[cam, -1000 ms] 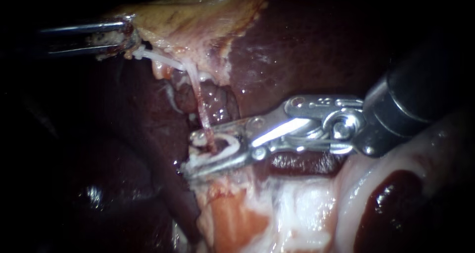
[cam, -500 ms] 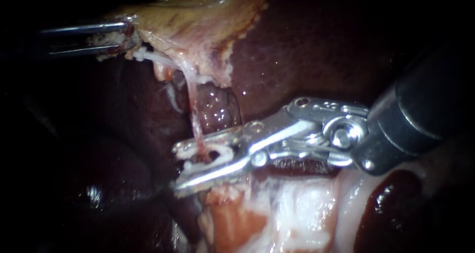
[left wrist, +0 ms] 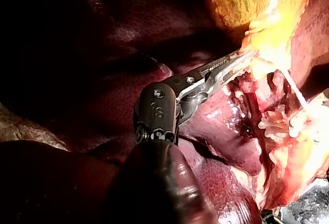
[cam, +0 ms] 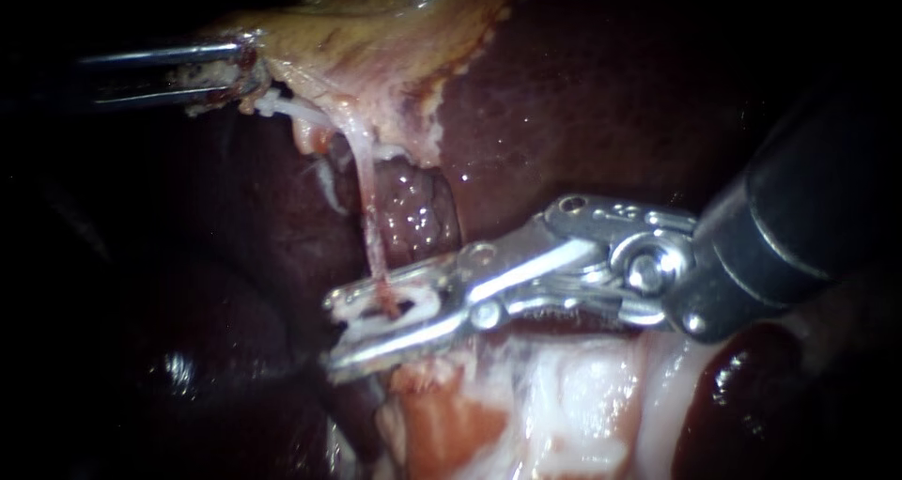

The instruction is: Clipping second clip right tube

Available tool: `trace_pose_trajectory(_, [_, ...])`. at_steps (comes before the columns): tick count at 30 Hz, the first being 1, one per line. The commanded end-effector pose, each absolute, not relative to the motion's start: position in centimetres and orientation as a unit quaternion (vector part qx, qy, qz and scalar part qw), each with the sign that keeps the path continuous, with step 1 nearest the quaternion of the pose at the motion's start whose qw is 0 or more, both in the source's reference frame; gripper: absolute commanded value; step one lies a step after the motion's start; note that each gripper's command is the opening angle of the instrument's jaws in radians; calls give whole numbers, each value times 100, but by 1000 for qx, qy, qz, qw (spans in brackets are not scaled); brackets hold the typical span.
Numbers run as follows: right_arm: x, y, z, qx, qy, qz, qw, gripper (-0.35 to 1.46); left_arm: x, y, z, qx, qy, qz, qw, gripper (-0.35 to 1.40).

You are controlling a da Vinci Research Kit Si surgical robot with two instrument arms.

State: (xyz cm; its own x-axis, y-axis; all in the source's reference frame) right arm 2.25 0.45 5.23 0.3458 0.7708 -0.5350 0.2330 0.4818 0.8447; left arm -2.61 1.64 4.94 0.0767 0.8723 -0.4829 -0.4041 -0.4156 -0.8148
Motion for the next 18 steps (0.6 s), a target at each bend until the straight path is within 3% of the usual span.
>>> trace_pose_trajectory(1, [225,45,523,468,536,199,674,18,-261,164,494,-541,-216,644,495,-35])
trace_pose_trajectory(15, [217,44,523,482,526,210,669,-35,-261,164,494,-541,-216,644,495,-35])
trace_pose_trajectory(18, [213,44,523,492,515,220,667,-35,-261,164,494,-541,-216,644,495,-35])
